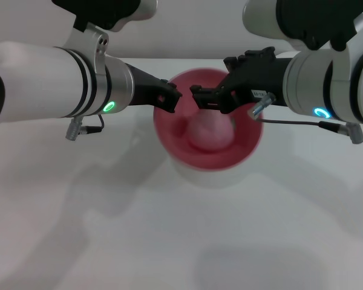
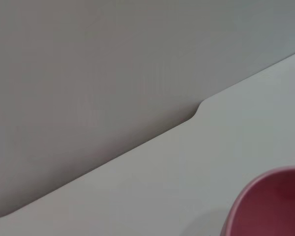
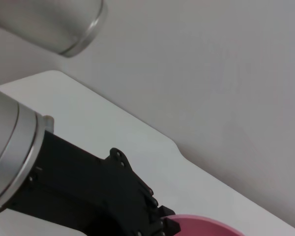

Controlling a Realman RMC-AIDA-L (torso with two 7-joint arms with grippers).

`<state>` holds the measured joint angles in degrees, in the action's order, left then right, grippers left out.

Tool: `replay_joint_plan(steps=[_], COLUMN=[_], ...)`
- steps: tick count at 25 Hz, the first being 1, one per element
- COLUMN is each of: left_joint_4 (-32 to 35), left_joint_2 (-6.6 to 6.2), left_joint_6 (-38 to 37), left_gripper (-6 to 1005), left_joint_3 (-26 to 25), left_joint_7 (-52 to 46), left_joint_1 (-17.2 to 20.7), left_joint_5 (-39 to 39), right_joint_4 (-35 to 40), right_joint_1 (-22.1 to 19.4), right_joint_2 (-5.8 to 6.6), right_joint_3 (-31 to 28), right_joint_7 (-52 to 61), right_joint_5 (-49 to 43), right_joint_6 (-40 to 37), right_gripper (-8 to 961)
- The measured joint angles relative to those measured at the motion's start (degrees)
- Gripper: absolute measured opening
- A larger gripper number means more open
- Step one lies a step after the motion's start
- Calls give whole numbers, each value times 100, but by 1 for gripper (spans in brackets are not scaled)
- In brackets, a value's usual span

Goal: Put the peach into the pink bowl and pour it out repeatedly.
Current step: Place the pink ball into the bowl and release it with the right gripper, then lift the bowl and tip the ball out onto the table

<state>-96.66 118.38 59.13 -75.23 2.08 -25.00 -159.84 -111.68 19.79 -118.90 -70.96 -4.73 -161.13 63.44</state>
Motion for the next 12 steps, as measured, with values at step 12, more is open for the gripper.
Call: replay_joint_plan(steps=[12], left_joint_4=[81], left_joint_2=[-17], left_joint_6=[-389], left_gripper=[45], left_joint_3=[2], left_joint_7=[234], left_joint_1=[71], left_joint_5=[-60], right_joint_4=[-392], right_joint_1=[-817], right_joint_2=[6], right_joint_3=[-911], right_joint_7=[534], right_joint_5=[-608], right_joint_6=[58], right_gripper=[718])
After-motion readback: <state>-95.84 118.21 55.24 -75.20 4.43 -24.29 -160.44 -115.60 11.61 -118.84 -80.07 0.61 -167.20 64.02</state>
